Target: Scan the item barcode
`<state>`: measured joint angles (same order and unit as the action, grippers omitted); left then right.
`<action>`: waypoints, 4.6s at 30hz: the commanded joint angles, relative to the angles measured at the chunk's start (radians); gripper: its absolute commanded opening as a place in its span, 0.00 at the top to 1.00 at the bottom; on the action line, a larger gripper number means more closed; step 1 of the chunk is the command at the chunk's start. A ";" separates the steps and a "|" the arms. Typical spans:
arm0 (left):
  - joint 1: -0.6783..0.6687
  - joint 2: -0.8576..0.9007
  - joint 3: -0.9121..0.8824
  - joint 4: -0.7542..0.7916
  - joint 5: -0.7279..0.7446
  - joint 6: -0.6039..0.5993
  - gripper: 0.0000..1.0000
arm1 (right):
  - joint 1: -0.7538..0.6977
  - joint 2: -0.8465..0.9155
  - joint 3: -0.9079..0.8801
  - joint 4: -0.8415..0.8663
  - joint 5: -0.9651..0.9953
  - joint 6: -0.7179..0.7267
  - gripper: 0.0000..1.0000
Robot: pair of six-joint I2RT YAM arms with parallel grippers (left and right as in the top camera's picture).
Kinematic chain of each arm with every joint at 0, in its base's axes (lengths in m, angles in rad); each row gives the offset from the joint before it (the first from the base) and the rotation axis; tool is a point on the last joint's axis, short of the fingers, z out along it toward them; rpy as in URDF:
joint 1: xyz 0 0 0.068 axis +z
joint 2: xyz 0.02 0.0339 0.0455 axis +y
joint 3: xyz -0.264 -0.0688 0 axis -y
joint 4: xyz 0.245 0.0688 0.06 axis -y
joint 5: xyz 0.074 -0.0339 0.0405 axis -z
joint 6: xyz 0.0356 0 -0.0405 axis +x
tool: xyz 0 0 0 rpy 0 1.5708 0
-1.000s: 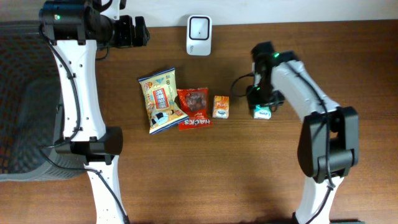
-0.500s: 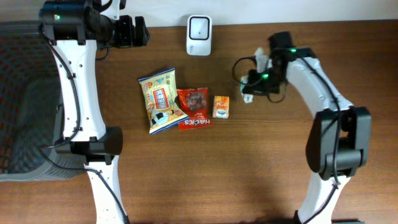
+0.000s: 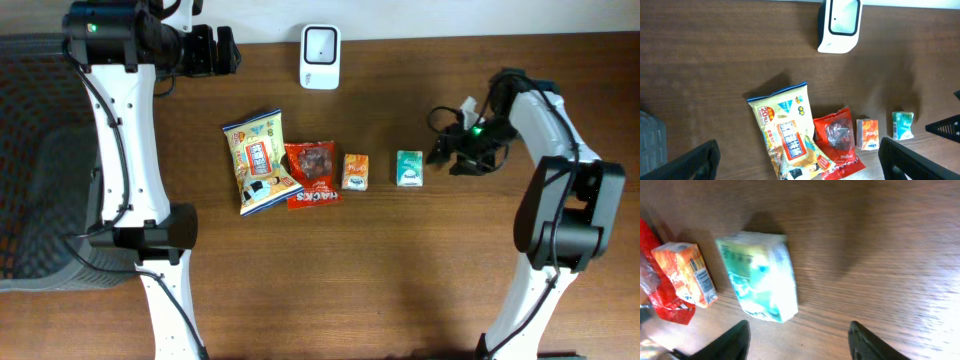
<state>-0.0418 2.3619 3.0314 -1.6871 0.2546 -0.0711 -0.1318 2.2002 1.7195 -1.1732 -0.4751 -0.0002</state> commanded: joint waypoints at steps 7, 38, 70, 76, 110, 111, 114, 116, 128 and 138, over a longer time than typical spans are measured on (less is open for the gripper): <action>0.001 -0.011 0.003 -0.001 0.008 0.013 0.01 | 0.073 0.104 -0.068 0.143 -0.052 -0.071 0.70; 0.001 -0.011 0.003 -0.001 0.008 0.013 0.01 | 0.551 0.283 0.467 1.035 0.863 -0.592 0.96; 0.001 -0.011 0.003 -0.001 0.008 0.013 0.01 | -0.142 -0.211 0.113 0.005 -0.116 0.094 0.01; 0.001 -0.011 0.003 -0.001 0.008 0.013 0.01 | 0.252 -0.211 0.113 0.002 -0.116 0.094 0.01; 0.001 -0.011 0.003 -0.001 0.008 0.013 0.01 | 0.369 -0.211 0.113 0.085 -0.120 0.004 0.01; 0.001 -0.011 0.003 -0.001 0.008 0.013 0.01 | 0.377 -0.211 0.113 0.116 -0.120 0.003 0.01; 0.001 -0.011 0.003 -0.001 0.008 0.013 0.01 | 0.407 -0.211 0.113 0.173 -0.120 -0.052 0.01; 0.001 -0.011 0.003 -0.001 0.008 0.013 0.01 | 0.409 -0.211 0.113 0.192 -0.121 -0.052 0.01; 0.001 -0.011 0.003 -0.001 0.008 0.013 0.01 | 0.409 -0.211 0.113 0.214 -0.124 -0.052 0.01; 0.001 -0.011 0.003 -0.001 0.008 0.013 0.01 | 0.414 -0.211 0.113 0.247 -0.124 -0.075 0.01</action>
<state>-0.0418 2.3619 3.0314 -1.6875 0.2550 -0.0711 0.2714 1.9854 1.8324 -0.9295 -0.5823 -0.0608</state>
